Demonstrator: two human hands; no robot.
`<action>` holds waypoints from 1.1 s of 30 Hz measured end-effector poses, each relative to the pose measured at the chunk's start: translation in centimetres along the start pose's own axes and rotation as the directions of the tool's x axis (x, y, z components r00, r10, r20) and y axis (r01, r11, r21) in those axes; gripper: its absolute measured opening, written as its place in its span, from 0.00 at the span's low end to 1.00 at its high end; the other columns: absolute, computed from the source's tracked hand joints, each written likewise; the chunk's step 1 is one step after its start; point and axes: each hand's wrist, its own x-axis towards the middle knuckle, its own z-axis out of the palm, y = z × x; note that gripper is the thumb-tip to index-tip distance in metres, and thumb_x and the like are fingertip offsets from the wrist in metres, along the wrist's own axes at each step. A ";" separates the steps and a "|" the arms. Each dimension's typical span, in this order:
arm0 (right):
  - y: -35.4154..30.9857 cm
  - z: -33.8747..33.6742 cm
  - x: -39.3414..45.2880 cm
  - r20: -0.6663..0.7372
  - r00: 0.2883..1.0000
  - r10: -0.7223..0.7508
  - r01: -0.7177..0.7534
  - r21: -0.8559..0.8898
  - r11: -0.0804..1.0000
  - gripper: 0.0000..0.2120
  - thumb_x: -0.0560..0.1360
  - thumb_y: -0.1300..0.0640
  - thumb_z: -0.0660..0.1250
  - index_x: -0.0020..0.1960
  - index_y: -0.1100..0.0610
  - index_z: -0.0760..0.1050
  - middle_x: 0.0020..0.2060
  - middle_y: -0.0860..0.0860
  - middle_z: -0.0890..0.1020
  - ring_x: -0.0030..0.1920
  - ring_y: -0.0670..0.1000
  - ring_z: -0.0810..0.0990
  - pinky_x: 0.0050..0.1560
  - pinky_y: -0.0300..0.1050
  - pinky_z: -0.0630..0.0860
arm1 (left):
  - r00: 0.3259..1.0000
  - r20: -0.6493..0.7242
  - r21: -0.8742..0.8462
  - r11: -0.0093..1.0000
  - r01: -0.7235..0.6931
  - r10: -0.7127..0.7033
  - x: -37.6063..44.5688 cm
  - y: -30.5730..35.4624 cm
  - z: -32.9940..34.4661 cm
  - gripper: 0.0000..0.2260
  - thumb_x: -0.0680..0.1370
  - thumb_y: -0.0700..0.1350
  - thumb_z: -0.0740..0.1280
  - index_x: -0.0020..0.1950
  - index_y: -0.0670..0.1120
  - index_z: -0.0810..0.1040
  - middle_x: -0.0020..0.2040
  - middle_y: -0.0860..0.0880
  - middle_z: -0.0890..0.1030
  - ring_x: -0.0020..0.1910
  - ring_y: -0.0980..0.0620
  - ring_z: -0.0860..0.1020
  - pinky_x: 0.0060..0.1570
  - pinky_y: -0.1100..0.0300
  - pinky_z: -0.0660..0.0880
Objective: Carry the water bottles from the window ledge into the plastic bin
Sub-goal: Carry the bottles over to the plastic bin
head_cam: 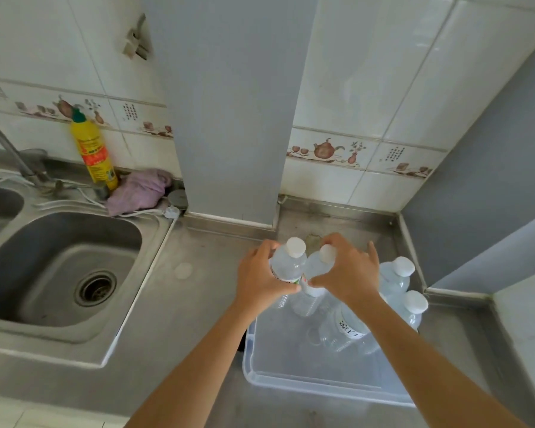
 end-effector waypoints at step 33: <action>6.4 -3.8 -16.8 -0.423 0.902 -0.092 0.030 -0.151 0.988 0.22 0.74 0.49 0.69 0.66 0.52 0.72 0.66 0.52 0.76 0.65 0.55 0.75 0.67 0.57 0.65 | 0.813 0.118 0.457 0.696 -0.554 0.570 -9.9 5.3 2.0 0.22 0.75 0.58 0.70 0.66 0.53 0.76 0.67 0.52 0.78 0.66 0.49 0.77 0.63 0.46 0.70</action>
